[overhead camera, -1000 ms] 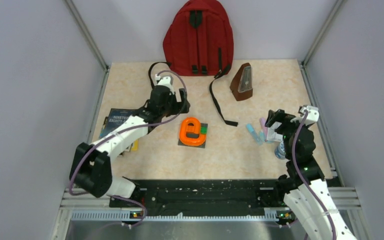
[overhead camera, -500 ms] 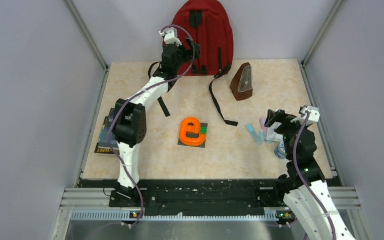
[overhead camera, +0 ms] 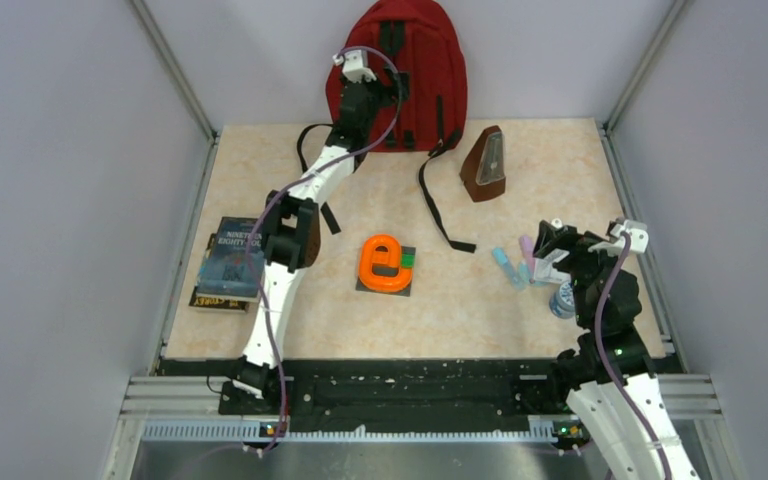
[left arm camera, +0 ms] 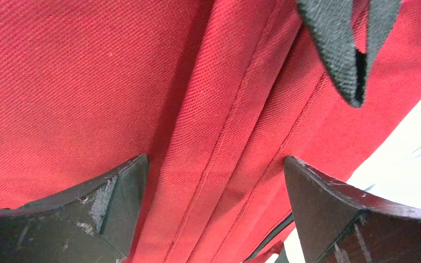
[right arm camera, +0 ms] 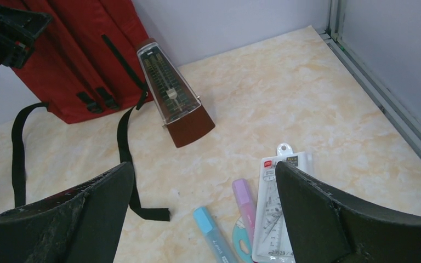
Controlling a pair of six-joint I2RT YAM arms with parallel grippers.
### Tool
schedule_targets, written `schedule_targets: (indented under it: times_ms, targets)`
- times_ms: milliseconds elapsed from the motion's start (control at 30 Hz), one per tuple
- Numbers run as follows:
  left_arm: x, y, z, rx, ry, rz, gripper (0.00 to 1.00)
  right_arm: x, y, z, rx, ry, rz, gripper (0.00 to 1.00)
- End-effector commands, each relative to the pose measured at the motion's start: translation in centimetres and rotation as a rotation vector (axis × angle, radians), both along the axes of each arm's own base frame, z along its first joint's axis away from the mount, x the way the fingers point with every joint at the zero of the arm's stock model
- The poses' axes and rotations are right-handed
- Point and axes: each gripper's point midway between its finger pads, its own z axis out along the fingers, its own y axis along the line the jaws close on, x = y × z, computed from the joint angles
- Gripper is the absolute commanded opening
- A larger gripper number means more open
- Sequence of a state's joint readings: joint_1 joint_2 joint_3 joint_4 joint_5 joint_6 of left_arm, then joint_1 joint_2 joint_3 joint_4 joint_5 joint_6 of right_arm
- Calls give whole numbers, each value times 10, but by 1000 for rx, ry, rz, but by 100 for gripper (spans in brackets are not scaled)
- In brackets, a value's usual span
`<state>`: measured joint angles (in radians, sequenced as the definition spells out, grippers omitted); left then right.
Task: Pack the student bag
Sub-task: Adjust the student bag at the center of the board.
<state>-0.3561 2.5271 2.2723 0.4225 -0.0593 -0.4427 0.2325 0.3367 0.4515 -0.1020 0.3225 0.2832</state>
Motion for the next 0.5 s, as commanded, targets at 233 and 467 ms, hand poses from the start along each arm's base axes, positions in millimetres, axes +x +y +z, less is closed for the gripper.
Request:
schedule_targets:
  times_ms: [233,467]
  targets:
    - [-3,-22,42,-36,-173,24,97,1,-1,-2,-5,12,-7,99]
    - [-8,-32,42,-12,-190,7,19,0,-1,-3,-5,12,-6,99]
